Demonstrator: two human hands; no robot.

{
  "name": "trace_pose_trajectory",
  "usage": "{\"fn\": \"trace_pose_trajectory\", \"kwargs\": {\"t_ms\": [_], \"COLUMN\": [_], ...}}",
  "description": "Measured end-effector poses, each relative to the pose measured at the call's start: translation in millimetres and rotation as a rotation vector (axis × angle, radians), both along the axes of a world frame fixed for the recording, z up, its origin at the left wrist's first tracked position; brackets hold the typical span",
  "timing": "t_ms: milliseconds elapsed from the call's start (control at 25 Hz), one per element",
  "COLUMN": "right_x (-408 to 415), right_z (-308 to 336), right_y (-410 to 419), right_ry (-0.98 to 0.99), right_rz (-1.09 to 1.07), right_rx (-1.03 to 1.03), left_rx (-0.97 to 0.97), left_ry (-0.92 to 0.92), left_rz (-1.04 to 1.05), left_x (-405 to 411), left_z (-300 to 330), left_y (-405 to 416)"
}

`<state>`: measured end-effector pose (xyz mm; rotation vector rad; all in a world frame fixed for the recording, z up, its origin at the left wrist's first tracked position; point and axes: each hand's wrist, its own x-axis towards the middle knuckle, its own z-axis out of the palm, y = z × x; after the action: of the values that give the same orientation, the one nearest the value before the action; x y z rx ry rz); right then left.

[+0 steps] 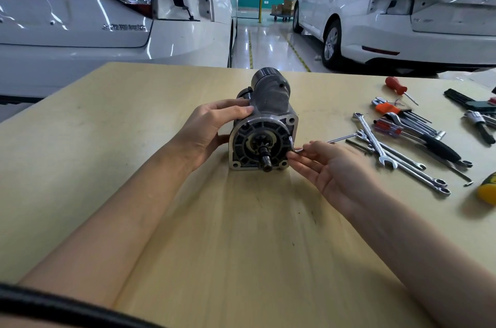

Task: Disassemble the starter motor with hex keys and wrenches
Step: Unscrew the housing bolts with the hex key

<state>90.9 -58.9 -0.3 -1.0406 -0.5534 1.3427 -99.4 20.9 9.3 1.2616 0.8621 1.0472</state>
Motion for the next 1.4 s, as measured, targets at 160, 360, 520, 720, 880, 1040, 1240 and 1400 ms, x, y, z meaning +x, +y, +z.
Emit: {"fn": "trace_pose_trajectory", "kwargs": {"t_ms": [160,360,520,720,880,1040,1240,1400], "right_x": [0,0,0,1,2,-5,-13,-8], "right_z": [0,2,4,4,5,8,-5,-7], "right_y": [-1,-3,-5,-7,-9,-9,-3,0], "right_ry": [-0.021,-0.005,0.049,0.088,-0.054,-0.615,-1.395,-1.629], "right_rz": [-0.01,-0.007,0.008,0.022,-0.011,-0.106,-0.224,-0.175], "right_rx": [-0.001,-0.017,0.0,0.055,0.154,0.415,0.876,0.957], "left_rx": [-0.004,-0.001,0.004,-0.001,0.004,0.0,0.01,-0.004], "left_ry": [-0.008,-0.012,-0.01,-0.001,-0.001,-0.002,-0.005,-0.012], "left_rz": [-0.003,-0.006,-0.012,-0.002,-0.006,-0.001,0.018,0.003], "left_x": [1,0,0,0,0,1,2,2], "left_z": [0,1,0,0,0,0,1,3], "left_y": [-1,-2,-2,-2,-1,-3,-4,-7]}}
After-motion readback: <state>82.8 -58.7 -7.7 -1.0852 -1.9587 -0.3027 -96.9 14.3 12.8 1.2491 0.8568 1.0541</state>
